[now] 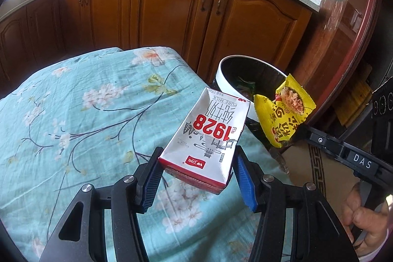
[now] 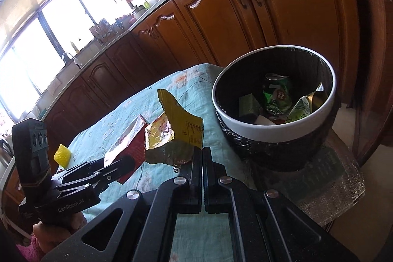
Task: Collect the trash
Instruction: 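Carry the red-and-white carton and yellow bag over the bin and open both grippers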
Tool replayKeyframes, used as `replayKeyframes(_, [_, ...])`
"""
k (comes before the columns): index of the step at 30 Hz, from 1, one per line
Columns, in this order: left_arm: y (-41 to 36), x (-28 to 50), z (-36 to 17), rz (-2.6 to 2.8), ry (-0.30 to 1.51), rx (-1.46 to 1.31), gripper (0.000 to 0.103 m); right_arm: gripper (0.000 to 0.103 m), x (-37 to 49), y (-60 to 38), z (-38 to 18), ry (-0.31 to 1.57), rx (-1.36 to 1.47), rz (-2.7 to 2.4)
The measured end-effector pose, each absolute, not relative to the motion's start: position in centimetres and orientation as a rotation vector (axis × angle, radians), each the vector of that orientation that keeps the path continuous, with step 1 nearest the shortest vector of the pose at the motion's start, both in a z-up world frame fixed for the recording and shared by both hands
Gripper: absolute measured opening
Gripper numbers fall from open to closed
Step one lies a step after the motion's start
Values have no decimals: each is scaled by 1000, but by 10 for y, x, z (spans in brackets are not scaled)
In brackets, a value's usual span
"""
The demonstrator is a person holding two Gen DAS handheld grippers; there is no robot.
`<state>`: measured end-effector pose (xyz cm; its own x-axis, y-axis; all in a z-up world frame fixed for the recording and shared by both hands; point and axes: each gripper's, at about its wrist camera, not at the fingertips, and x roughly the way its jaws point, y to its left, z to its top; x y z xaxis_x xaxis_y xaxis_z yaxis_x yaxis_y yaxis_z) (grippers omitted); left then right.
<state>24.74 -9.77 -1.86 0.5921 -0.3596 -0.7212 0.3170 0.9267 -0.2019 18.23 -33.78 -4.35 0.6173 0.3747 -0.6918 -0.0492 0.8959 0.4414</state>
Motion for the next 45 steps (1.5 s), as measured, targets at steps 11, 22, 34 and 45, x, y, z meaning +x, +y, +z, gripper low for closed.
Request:
replayKeyframes(11, [-118,253,-22,-414,870,-34,54,0,175,-359,-45,868,436,224])
replayKeyframes(22, [-136,260,-21,-420,868,-17,54,0,175,-373,-44,858,448,202])
replayKeyframes(34, [-151,270,-18,-437,863,8,54,0,179,-388,-42,844,450,170])
replayKeyframes(45, [-167,283,-12,-464,850,24,53,0,191,-407,-37,837,427,128])
